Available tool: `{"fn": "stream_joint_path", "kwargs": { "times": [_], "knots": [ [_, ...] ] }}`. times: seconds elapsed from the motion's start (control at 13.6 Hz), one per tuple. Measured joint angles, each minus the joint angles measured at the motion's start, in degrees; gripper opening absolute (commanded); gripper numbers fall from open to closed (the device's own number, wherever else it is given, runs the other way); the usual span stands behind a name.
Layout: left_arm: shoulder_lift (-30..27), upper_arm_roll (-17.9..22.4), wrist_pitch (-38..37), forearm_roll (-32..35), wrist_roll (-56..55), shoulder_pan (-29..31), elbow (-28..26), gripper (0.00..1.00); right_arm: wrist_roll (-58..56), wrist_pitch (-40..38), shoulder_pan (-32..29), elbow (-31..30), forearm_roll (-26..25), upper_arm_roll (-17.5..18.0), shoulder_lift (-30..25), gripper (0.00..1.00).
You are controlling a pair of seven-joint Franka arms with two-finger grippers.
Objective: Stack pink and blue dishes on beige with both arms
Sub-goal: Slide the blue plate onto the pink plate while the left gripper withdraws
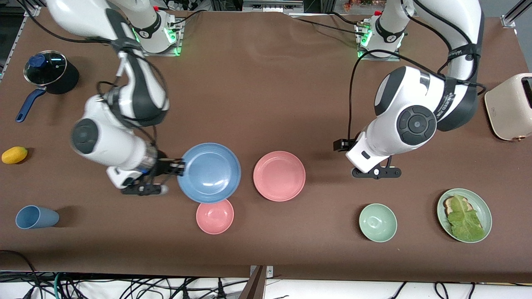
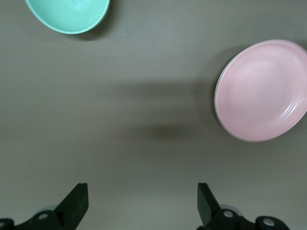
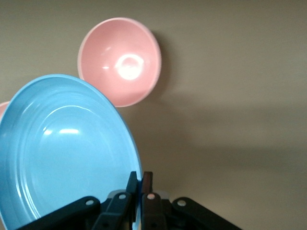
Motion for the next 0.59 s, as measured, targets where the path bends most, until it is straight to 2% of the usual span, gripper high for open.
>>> {"fn": "stream_joint_path", "kwargs": {
  "times": [0.22,0.59],
  "knots": [
    [-1.10,0.11,-3.90,0.08,4.06,4.33,3.21,1.00,10.56,4.79,5.82,0.00,-0.83,-0.07,2.14,0.00],
    [-7.54,-0.84,-9.21,0.41,9.16,12.47,3.93,1.00,23.37,11.67,11.84,0.01,-2.17,-0.21,5.44,0.00]
  ]
}}
